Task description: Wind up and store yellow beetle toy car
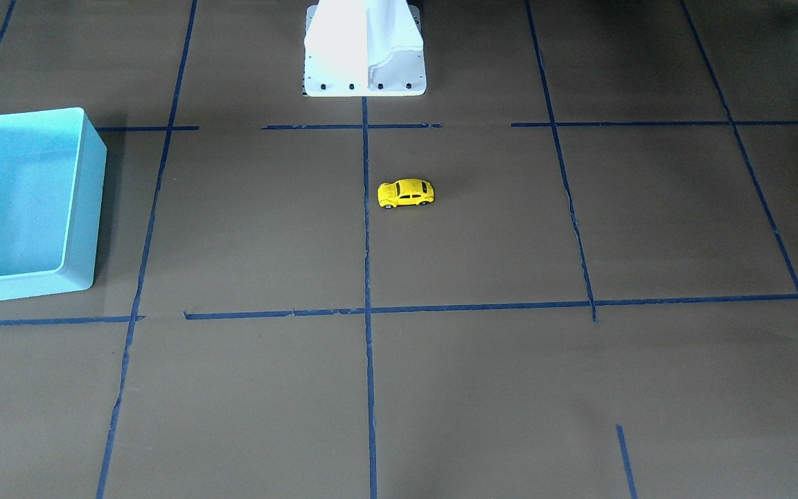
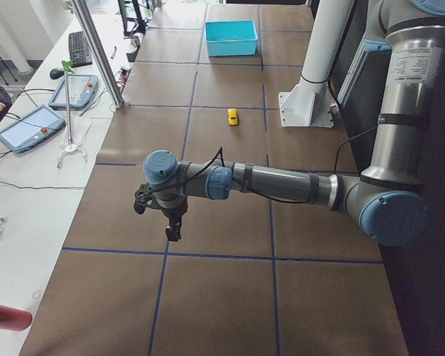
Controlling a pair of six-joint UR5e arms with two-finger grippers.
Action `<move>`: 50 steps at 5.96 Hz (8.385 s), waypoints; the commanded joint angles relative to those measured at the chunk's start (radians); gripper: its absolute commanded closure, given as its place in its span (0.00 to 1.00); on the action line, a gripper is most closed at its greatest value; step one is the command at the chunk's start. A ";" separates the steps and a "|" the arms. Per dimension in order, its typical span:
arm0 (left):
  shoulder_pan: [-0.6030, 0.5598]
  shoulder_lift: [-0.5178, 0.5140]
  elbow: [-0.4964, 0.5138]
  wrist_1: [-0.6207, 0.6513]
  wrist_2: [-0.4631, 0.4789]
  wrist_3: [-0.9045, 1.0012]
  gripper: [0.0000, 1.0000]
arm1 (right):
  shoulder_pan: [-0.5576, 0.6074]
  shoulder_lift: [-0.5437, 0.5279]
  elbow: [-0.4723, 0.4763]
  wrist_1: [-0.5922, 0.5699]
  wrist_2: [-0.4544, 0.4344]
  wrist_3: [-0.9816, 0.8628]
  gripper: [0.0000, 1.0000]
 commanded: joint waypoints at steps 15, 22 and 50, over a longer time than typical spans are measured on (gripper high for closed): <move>0.962 -0.838 -0.038 0.328 0.425 0.231 0.00 | 0.000 0.037 -0.012 -0.004 0.033 -0.007 0.00; 1.028 -0.821 0.181 0.194 0.551 0.363 0.00 | 0.000 0.031 -0.006 0.000 0.066 -0.005 0.00; 0.934 -0.833 0.371 -0.290 0.399 0.389 1.00 | 0.000 0.000 -0.011 -0.004 0.014 0.005 0.00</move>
